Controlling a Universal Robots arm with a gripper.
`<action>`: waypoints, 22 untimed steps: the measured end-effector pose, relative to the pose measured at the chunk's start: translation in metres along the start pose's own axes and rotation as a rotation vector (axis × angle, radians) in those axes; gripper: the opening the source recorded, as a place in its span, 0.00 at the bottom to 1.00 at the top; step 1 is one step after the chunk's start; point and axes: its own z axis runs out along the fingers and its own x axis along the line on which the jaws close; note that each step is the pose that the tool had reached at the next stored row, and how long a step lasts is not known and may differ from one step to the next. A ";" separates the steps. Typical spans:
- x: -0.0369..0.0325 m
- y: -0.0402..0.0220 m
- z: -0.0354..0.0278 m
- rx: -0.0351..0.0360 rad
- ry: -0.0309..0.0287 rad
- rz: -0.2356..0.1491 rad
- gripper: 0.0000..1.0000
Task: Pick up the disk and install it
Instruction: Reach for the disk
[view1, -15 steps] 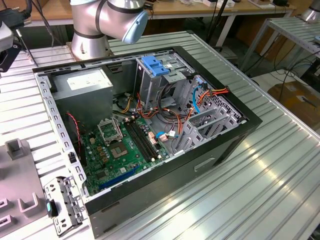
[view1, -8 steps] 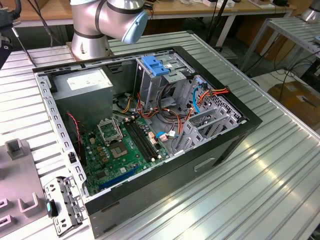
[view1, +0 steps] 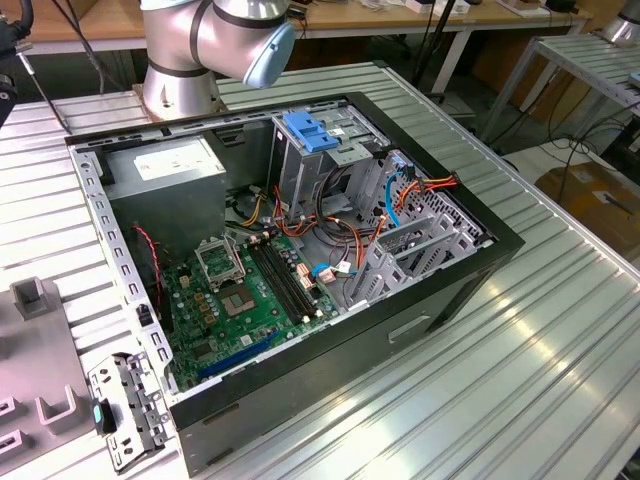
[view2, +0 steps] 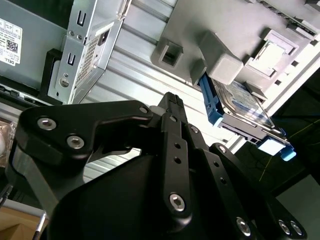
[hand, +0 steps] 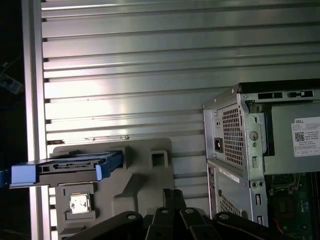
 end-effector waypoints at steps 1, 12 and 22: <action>0.0004 0.0000 0.0000 0.0000 0.0000 0.000 0.11; 0.0348 0.0048 -0.0004 0.0000 0.0001 0.000 0.11; 0.0848 0.0089 -0.0008 0.0004 0.0058 0.000 0.11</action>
